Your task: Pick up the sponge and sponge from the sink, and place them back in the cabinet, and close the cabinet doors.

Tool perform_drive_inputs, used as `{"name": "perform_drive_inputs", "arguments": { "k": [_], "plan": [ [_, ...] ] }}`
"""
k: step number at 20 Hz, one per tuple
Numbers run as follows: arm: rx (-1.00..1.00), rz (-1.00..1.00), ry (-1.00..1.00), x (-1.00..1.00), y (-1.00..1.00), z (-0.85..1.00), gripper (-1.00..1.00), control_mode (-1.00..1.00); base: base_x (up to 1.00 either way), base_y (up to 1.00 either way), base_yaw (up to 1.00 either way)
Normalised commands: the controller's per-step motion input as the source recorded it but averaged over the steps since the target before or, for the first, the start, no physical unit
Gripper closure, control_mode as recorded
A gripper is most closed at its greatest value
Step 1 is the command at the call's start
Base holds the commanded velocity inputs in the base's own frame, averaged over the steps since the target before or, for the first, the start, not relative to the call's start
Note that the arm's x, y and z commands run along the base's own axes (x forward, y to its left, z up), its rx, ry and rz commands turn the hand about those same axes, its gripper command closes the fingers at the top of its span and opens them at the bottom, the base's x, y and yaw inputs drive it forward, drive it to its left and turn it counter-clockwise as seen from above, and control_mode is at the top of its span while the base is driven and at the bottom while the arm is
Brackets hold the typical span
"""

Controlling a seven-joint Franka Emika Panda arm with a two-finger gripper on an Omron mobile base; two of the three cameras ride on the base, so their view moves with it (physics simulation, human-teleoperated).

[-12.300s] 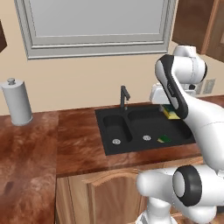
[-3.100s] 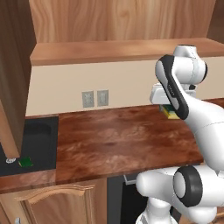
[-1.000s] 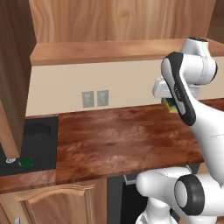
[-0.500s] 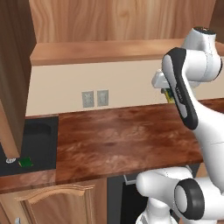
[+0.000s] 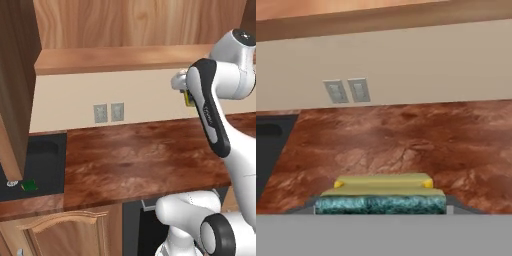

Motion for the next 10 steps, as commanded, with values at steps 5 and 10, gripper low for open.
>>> {"name": "perform_drive_inputs", "arguments": {
  "k": [5, 10],
  "plan": [
    [0.00, 0.04, -0.27, 0.28, 0.20, 0.27, 1.00, -1.00, 0.00, 0.00, 0.00],
    [0.00, 0.04, -0.20, 0.20, 0.25, 0.29, 1.00, -1.00, 0.00, 0.00, 0.00]
  ]
}}
